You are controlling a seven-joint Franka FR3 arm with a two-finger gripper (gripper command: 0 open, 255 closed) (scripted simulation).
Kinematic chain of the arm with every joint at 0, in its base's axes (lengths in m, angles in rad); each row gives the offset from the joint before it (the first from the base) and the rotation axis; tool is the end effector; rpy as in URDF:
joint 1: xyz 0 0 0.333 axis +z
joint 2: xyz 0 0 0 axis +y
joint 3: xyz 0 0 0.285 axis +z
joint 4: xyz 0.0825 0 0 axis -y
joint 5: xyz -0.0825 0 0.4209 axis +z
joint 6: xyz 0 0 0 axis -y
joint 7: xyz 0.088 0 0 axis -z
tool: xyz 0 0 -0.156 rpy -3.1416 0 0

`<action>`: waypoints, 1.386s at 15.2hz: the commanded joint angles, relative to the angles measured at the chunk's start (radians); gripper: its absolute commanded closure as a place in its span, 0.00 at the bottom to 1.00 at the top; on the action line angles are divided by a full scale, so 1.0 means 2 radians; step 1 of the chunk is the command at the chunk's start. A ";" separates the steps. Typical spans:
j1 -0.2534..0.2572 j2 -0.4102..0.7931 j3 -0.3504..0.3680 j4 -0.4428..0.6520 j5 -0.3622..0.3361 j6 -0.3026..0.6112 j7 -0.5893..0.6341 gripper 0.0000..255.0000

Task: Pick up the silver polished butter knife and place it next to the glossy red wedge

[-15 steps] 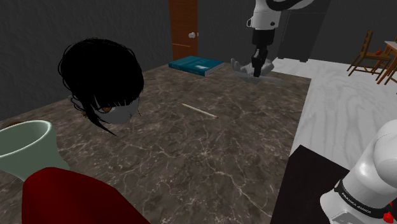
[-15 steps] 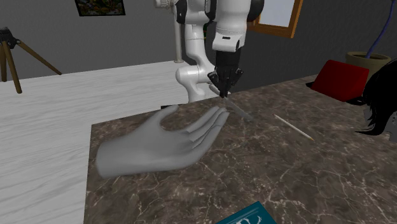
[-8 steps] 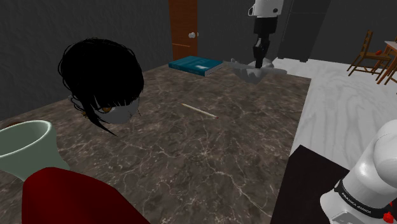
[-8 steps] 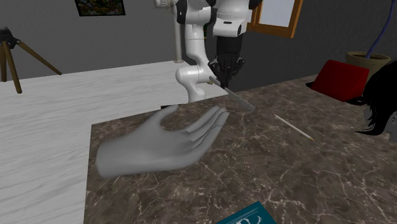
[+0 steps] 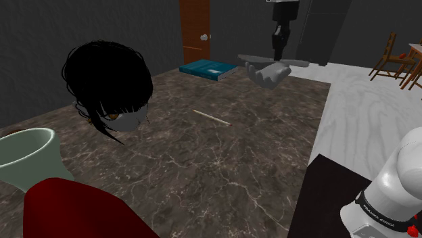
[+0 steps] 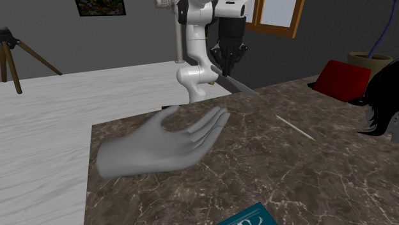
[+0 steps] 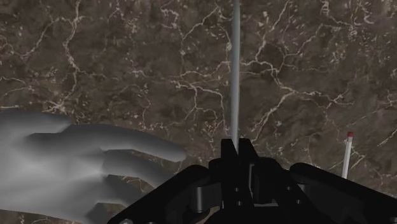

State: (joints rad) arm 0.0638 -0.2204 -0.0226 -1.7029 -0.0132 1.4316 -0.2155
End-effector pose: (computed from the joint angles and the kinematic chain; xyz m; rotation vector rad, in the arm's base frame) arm 0.5098 0.0178 0.5881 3.1112 0.4002 -0.0807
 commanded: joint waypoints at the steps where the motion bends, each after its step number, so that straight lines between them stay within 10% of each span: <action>1: 0.000 0.006 0.000 0.019 0.000 -0.014 0.000 1.00; 9: 0.000 0.031 0.000 0.102 0.001 -0.071 -0.001 1.00; 21: 0.063 0.055 0.090 0.129 0.020 -0.074 0.156 1.00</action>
State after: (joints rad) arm 0.1776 -0.1097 0.1420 -1.4444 0.0227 1.2837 0.0666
